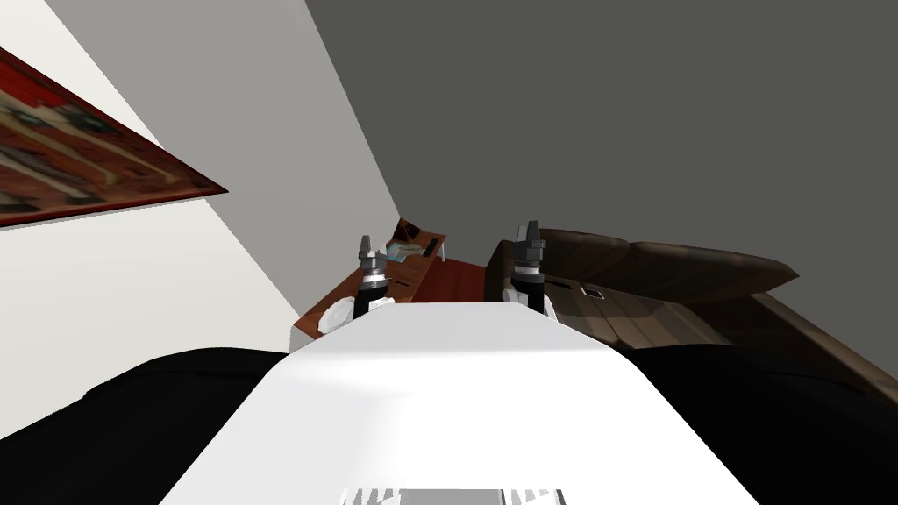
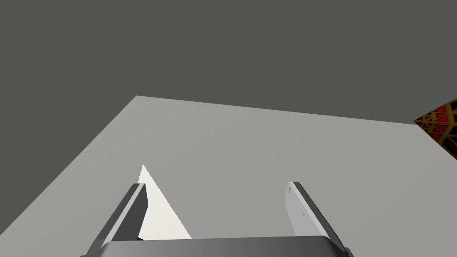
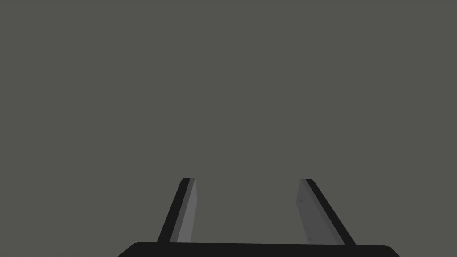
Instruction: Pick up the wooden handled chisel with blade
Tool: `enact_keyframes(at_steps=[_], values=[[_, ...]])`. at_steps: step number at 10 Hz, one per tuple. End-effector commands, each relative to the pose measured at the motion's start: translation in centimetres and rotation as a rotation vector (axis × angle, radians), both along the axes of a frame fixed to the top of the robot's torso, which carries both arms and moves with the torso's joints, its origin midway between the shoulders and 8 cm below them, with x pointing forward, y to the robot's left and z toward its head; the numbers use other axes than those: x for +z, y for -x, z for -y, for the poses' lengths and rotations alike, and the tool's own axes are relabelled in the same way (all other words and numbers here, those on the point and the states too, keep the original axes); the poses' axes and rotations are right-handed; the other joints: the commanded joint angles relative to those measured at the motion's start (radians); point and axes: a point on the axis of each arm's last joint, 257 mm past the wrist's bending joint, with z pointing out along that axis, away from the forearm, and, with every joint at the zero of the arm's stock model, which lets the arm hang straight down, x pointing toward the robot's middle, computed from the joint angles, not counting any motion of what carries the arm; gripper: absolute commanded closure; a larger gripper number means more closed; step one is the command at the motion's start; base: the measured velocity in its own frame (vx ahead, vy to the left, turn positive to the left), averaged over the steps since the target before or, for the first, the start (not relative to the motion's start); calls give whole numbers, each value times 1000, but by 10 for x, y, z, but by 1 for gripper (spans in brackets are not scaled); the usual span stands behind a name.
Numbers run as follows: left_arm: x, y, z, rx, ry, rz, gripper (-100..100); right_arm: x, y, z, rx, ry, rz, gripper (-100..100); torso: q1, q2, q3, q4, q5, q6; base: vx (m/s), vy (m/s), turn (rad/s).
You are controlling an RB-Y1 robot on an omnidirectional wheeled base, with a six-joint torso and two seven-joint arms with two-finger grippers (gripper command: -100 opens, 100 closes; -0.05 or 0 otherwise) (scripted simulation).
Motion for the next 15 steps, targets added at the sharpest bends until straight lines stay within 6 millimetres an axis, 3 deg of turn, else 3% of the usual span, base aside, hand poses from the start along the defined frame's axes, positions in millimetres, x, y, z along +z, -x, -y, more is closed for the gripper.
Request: enact_keyframes(at_steps=[1,3,4,5,9,10,11,14,15], values=[[-22,-6,-5,10,0,-55,-100,0,0,0,0,0,0,0,0,0,0,0,0,0,13,-7,-32],[-48,-12,-14,21,0,-118,-100,0,0,0,0,0,0,0,0,0,0,0,0,0,13,-9,-41],[-70,-17,-22,32,-1,-177,-100,0,0,0,0,0,0,0,0,0,0,0,0,0,15,-10,-51],[-74,-18,-23,33,0,-185,-100,0,0,0,0,0,0,0,0,0,0,0,0,0,12,-7,-32],[-132,-24,-43,61,2,-327,-100,0,0,0,0,0,0,0,0,0,0,0,0,0,17,-6,-48],[-132,-24,-43,61,2,-327,-100,0,0,0,0,0,0,0,0,0,0,0,0,0,9,-2,6],[-156,-26,-52,72,1,-390,-100,0,0,0,0,0,0,0,0,1,0,0,0,0,18,-6,-67],[-190,-24,-64,88,3,-474,-100,0,0,0,0,0,0,0,0,0,0,0,0,0,24,-5,-47],[-213,-23,-73,98,2,-535,-100,0,0,0,0,0,0,0,0,0,0,0,0,0,29,-8,-76]])
